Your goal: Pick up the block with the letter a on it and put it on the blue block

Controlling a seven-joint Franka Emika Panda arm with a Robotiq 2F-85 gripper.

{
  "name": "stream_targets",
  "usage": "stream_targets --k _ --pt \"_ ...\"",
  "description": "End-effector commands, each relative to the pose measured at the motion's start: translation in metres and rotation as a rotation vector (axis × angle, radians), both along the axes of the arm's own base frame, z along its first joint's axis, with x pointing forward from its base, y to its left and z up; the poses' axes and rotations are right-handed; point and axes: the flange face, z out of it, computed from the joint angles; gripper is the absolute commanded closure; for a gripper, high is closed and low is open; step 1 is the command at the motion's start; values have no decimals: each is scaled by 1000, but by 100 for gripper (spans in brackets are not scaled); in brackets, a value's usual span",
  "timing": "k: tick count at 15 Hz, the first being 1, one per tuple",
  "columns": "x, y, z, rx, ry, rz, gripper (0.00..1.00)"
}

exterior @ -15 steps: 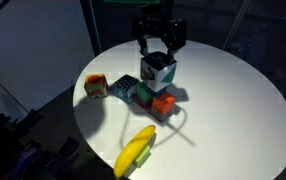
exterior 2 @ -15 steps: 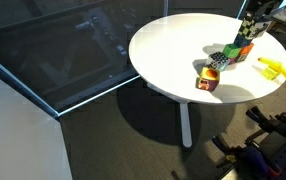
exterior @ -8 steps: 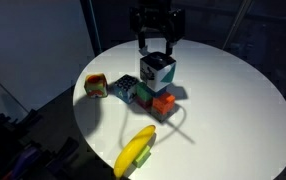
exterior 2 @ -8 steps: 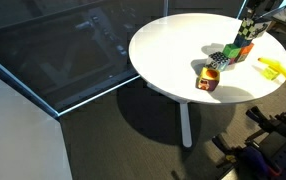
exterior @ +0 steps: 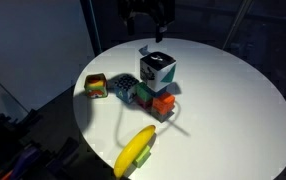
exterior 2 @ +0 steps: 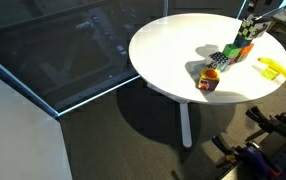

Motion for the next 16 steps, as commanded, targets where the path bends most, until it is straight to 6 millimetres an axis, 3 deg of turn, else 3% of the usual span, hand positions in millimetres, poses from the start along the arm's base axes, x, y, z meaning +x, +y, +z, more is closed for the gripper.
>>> stream_targets --k 1,9,16 --pt "-9 24 9 36 28 67 0" --pt "9 101 -14 44 74 201 0" --pt "22 163 -28 52 48 200 0"
